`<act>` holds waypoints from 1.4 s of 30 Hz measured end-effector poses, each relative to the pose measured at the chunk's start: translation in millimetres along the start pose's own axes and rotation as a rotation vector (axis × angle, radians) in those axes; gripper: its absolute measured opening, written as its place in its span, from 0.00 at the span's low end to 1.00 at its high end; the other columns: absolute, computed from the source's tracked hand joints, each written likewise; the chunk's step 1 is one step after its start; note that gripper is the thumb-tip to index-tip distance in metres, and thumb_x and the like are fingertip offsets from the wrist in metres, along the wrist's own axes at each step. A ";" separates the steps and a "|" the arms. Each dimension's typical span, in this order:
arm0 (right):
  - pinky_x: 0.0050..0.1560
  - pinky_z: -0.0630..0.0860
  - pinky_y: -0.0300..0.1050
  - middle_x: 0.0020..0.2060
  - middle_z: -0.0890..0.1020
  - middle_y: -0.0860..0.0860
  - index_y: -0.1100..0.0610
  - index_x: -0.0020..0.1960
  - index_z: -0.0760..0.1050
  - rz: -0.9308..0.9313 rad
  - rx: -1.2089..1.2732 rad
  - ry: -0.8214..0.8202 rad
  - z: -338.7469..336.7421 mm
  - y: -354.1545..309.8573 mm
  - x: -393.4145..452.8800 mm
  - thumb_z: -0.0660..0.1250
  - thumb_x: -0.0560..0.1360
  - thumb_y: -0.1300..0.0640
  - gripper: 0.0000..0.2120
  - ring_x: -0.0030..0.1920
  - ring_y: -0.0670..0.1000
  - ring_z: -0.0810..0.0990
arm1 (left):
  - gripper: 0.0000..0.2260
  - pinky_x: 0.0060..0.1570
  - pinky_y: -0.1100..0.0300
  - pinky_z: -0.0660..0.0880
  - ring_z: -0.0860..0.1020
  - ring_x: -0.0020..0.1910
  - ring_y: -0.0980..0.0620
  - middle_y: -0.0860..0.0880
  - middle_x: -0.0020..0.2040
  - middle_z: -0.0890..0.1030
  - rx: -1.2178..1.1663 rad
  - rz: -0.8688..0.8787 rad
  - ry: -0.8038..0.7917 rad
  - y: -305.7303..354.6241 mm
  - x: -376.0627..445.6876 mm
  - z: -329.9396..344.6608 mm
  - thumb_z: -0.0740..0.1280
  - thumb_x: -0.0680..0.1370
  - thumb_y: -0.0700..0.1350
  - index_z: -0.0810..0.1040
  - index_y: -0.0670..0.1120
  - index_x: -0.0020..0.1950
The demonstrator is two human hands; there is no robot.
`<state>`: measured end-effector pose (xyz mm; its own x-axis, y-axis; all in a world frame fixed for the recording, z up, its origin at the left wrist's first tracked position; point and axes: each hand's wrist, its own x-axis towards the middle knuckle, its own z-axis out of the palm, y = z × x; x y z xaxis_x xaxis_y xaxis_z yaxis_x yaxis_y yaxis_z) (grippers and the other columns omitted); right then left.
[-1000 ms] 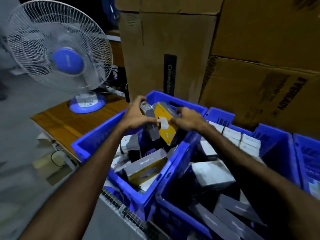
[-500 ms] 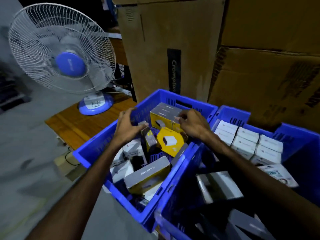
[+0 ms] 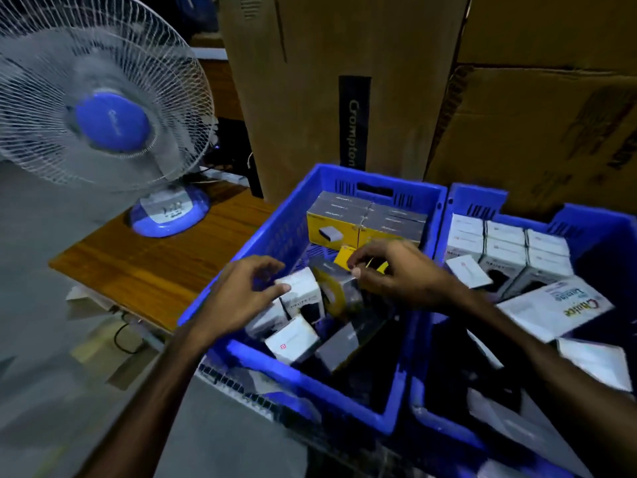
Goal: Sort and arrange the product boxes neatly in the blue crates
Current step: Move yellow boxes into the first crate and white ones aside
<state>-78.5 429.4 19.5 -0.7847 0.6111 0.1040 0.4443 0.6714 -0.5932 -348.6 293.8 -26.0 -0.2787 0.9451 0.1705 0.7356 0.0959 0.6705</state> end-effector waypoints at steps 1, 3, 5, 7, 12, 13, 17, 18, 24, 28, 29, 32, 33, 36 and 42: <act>0.47 0.78 0.48 0.46 0.84 0.47 0.52 0.52 0.82 -0.005 -0.037 -0.022 5.7 -10.3 0.1 0.69 0.78 0.53 0.06 0.47 0.48 0.82 | 0.16 0.54 0.61 0.79 0.83 0.50 0.63 0.57 0.52 0.85 0.015 0.036 -0.022 -5.5 -3.8 -3.0 0.81 0.73 0.47 0.85 0.48 0.59; 0.47 0.78 0.53 0.47 0.84 0.50 0.54 0.52 0.82 -0.028 -0.120 -0.066 18.0 -30.7 3.5 0.69 0.77 0.54 0.06 0.47 0.52 0.82 | 0.18 0.54 0.66 0.75 0.79 0.50 0.66 0.58 0.53 0.83 0.079 0.092 -0.067 -16.1 -7.9 -8.3 0.81 0.72 0.48 0.84 0.49 0.60; 0.47 0.77 0.51 0.50 0.83 0.49 0.52 0.55 0.81 -0.042 -0.183 -0.104 33.5 -49.8 9.1 0.70 0.77 0.51 0.09 0.50 0.53 0.81 | 0.20 0.55 0.64 0.74 0.77 0.51 0.65 0.58 0.54 0.82 0.164 0.128 -0.152 -28.2 -7.6 -14.0 0.80 0.72 0.50 0.82 0.52 0.62; 0.48 0.75 0.47 0.55 0.82 0.48 0.47 0.61 0.79 -0.049 -0.287 -0.146 49.3 -68.1 16.1 0.70 0.77 0.48 0.14 0.56 0.52 0.80 | 0.25 0.59 0.55 0.76 0.78 0.56 0.58 0.57 0.57 0.80 0.266 0.137 -0.263 -34.8 -5.6 -19.5 0.77 0.70 0.58 0.76 0.58 0.64; 0.52 0.73 0.48 0.63 0.79 0.51 0.46 0.68 0.75 -0.093 -0.539 -0.450 88.1 -86.3 35.9 0.72 0.76 0.51 0.20 0.63 0.55 0.78 | 0.37 0.63 0.45 0.74 0.74 0.68 0.43 0.49 0.66 0.74 0.421 0.045 -0.488 -25.4 -0.3 -22.1 0.65 0.63 0.71 0.66 0.58 0.68; 0.51 0.73 0.49 0.64 0.78 0.52 0.46 0.69 0.74 -0.101 -0.577 -0.471 92.9 -84.7 36.9 0.70 0.77 0.54 0.21 0.64 0.56 0.78 | 0.37 0.62 0.44 0.74 0.74 0.68 0.40 0.47 0.66 0.74 0.458 0.034 -0.519 -23.2 1.2 -20.3 0.67 0.63 0.69 0.65 0.56 0.68; 0.43 0.69 0.53 0.62 0.72 0.56 0.47 0.72 0.69 -0.153 -0.702 -0.416 107.8 -79.1 30.7 0.64 0.80 0.57 0.20 0.57 0.63 0.78 | 0.29 0.58 0.46 0.74 0.75 0.67 0.34 0.41 0.67 0.75 0.577 0.029 -0.534 -13.5 6.6 -16.4 0.76 0.71 0.54 0.66 0.48 0.66; 0.42 0.69 0.54 0.61 0.71 0.57 0.49 0.72 0.68 -0.163 -0.724 -0.400 110.9 -80.6 30.2 0.64 0.81 0.55 0.20 0.55 0.63 0.78 | 0.27 0.57 0.46 0.74 0.75 0.67 0.34 0.40 0.67 0.75 0.607 0.028 -0.531 -11.4 7.5 -16.0 0.75 0.73 0.51 0.67 0.47 0.66; 0.45 0.69 0.58 0.60 0.72 0.59 0.57 0.72 0.63 -0.039 -0.788 -0.403 129.4 -92.8 39.8 0.66 0.80 0.50 0.24 0.57 0.62 0.79 | 0.19 0.55 0.45 0.75 0.77 0.64 0.34 0.38 0.64 0.78 0.654 0.070 -0.528 -10.9 9.6 -11.4 0.70 0.76 0.50 0.70 0.46 0.63; 0.49 0.72 0.59 0.62 0.73 0.59 0.56 0.72 0.66 0.038 -0.826 -0.426 133.1 -92.5 41.5 0.65 0.81 0.52 0.22 0.61 0.63 0.77 | 0.22 0.53 0.47 0.76 0.78 0.63 0.36 0.41 0.63 0.79 0.630 0.089 -0.555 -11.1 7.4 -13.2 0.72 0.73 0.54 0.72 0.47 0.62; 0.49 0.73 0.58 0.61 0.73 0.59 0.56 0.72 0.68 0.027 -0.830 -0.438 131.1 -92.5 41.7 0.65 0.81 0.51 0.22 0.61 0.61 0.77 | 0.22 0.53 0.47 0.77 0.78 0.62 0.36 0.42 0.62 0.79 0.614 0.097 -0.547 -12.2 7.0 -15.3 0.72 0.71 0.57 0.72 0.49 0.60; 0.48 0.70 0.53 0.59 0.73 0.57 0.53 0.69 0.72 0.007 -0.705 -0.416 115.4 -91.5 39.0 0.65 0.80 0.47 0.20 0.61 0.59 0.76 | 0.21 0.48 0.50 0.76 0.80 0.59 0.40 0.47 0.57 0.81 0.501 0.128 -0.510 -10.3 3.3 -27.3 0.70 0.67 0.62 0.73 0.51 0.53; 0.49 0.70 0.52 0.59 0.73 0.56 0.53 0.68 0.73 0.008 -0.625 -0.398 104.2 -94.3 36.2 0.64 0.80 0.46 0.19 0.61 0.58 0.76 | 0.20 0.44 0.52 0.73 0.80 0.57 0.41 0.47 0.54 0.82 0.458 0.149 -0.486 -8.8 3.6 -33.0 0.71 0.67 0.60 0.73 0.51 0.51; 0.46 0.68 0.47 0.55 0.71 0.51 0.51 0.64 0.75 -0.012 -0.387 -0.299 59.8 -106.3 22.6 0.73 0.74 0.44 0.22 0.54 0.51 0.73 | 0.24 0.40 0.56 0.68 0.81 0.54 0.45 0.49 0.53 0.84 0.362 0.180 -0.360 3.3 7.5 -61.0 0.72 0.63 0.60 0.78 0.51 0.55; 0.41 0.67 0.37 0.50 0.75 0.49 0.52 0.61 0.78 -0.036 -0.213 -0.044 -24.3 -122.8 -5.0 0.81 0.65 0.42 0.28 0.45 0.42 0.70 | 0.40 0.54 0.64 0.74 0.78 0.56 0.65 0.57 0.58 0.83 0.062 0.289 -0.086 64.9 15.7 -105.4 0.71 0.60 0.60 0.79 0.50 0.72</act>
<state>-118.6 354.1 111.2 -0.8177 0.5695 0.0842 0.4934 0.7685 -0.4074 -370.3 282.0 96.3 -0.0005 0.9587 0.2843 0.8138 -0.1648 0.5572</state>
